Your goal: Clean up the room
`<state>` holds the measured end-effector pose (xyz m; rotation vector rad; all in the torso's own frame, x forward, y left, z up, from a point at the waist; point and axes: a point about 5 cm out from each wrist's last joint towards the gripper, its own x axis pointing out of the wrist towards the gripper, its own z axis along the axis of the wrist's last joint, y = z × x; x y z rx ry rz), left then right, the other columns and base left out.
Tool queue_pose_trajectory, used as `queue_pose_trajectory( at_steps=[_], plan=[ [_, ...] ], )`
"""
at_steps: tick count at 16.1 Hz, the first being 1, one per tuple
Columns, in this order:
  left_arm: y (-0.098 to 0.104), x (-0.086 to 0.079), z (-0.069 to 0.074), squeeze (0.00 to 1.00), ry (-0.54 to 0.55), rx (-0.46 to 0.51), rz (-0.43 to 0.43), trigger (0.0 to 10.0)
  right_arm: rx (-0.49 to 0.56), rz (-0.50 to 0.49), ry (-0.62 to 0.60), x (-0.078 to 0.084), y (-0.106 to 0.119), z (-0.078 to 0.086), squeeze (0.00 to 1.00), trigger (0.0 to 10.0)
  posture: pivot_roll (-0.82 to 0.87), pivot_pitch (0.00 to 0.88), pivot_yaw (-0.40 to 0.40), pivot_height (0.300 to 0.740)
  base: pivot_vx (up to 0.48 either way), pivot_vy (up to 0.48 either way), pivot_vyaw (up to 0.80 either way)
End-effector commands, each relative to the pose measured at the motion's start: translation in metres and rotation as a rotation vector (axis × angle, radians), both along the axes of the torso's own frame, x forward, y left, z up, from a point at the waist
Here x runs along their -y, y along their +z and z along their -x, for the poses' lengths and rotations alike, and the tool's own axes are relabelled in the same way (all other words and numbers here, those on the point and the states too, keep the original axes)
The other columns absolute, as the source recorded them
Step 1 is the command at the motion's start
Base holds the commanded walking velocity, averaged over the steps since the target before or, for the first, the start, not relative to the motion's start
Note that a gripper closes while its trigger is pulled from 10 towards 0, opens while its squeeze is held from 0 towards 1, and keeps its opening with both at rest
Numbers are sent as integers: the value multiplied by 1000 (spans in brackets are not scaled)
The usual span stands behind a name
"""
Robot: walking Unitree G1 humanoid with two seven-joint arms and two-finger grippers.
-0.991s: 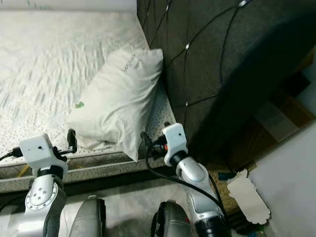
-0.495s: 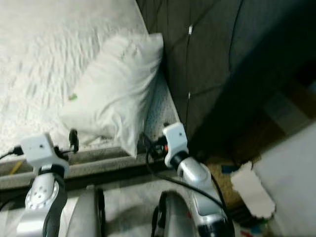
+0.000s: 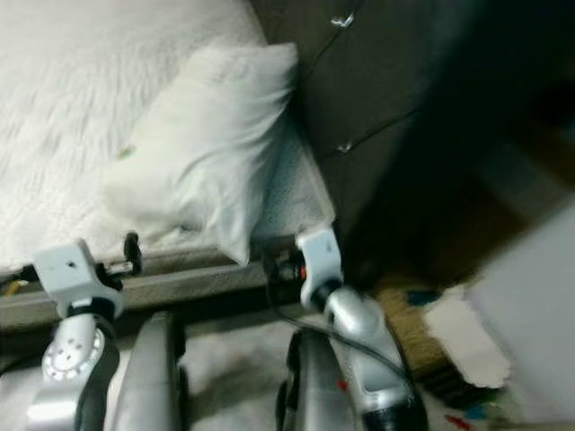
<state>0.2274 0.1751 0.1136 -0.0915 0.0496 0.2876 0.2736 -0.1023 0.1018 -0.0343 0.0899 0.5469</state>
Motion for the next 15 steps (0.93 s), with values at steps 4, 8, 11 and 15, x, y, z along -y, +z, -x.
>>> queue_pose_trajectory(
  at_steps=[4,8,11,15],
  plan=[
    [1,5,-2,0,-13,13,29,10000,-15,2,1,-1,-3,1,0,10000,12,186,-87,587,329,0,128],
    [1,4,-4,0,-20,17,29,10000,-14,1,-1,-2,-2,-1,0,10000,13,182,-84,587,377,0,800],
    [-1,5,-5,0,-14,-1,38,10000,-15,-3,-5,-2,-2,-2,0,10000,12,181,-84,587,241,0,265],
    [-2,6,-6,0,-20,-5,45,10000,-16,0,-4,-2,-2,-3,0,10000,11,179,-85,587,0,0,0]
  ],
)
